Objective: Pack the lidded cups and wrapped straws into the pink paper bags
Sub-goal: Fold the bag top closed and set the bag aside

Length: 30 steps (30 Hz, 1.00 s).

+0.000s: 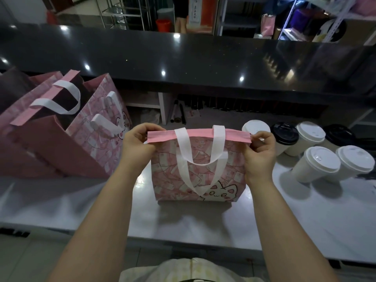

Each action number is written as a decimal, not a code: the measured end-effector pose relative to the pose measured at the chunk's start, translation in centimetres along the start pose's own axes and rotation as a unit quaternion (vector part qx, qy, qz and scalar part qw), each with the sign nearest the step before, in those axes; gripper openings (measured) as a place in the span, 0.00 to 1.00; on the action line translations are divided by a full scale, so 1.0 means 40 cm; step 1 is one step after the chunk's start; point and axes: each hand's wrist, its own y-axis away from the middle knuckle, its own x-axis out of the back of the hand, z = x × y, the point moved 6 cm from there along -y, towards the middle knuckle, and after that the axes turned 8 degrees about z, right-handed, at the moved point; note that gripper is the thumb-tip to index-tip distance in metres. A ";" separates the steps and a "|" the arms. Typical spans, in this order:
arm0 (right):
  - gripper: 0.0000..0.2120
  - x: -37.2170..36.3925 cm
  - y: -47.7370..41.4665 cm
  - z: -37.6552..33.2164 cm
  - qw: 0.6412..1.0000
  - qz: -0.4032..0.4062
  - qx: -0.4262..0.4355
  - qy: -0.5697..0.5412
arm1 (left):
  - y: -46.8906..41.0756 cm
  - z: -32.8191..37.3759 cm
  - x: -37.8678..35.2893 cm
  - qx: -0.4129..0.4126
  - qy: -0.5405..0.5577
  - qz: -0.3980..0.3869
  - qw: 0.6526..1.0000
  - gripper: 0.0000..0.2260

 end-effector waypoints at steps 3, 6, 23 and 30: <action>0.22 -0.008 -0.027 -0.020 0.998 -0.043 0.016 0.039 | -0.003 0.001 0.008 -0.007 0.009 0.005 1.000 0.22; 0.21 -0.019 -0.043 -0.048 0.988 -0.107 0.060 0.092 | -0.007 -0.007 0.015 0.013 0.049 0.017 0.999 0.24; 0.05 -0.021 -0.032 -0.104 0.804 -0.258 0.415 0.338 | 0.001 0.054 0.046 -0.155 -0.178 -0.087 0.968 0.05; 0.12 -0.012 -0.031 -0.106 0.890 -0.211 0.248 0.319 | 0.032 0.085 0.028 -0.197 -0.222 -0.056 0.953 0.10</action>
